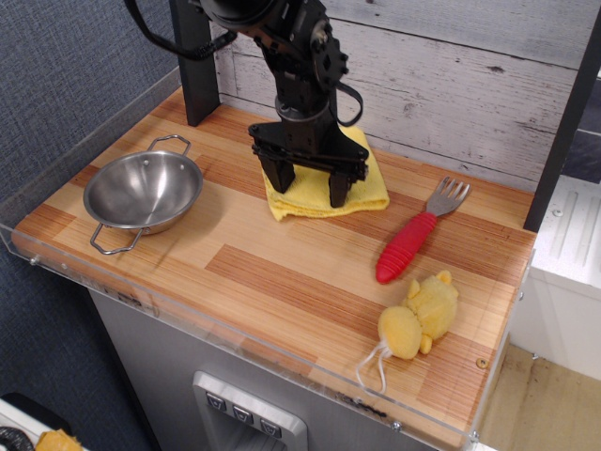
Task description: Place the yellow cloth on the far edge of the table
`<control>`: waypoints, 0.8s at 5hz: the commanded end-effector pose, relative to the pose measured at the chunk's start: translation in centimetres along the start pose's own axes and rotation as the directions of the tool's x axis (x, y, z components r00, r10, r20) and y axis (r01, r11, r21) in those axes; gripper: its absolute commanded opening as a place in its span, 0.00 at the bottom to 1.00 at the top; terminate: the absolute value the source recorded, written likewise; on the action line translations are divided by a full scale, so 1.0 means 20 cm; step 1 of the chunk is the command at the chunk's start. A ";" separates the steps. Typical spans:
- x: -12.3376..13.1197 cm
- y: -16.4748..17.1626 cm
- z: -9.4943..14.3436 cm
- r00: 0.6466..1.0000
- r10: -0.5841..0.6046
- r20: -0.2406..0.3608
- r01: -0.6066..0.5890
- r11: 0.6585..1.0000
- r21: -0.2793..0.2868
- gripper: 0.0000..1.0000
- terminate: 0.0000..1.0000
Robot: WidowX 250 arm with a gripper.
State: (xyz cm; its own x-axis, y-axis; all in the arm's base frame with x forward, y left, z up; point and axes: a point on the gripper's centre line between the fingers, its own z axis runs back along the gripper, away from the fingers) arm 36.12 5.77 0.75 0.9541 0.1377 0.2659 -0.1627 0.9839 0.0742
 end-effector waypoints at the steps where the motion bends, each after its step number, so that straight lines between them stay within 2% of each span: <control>1: 0.00 0.19 -0.04 0.998 0.058 -0.025 -0.057 0.998 0.041 1.00 0.00; 2: -0.02 0.22 -0.01 0.997 0.050 -0.055 -0.047 0.998 0.048 1.00 0.00; 3: -0.04 0.20 0.00 0.995 0.035 -0.092 -0.034 0.999 0.019 1.00 0.00; 4: -0.03 0.18 0.01 0.995 0.013 -0.096 -0.012 1.000 0.012 1.00 0.00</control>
State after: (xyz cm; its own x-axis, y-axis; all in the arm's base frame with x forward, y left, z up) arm 35.31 8.42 0.75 0.9713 0.1578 0.1783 -0.1734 0.9820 0.0755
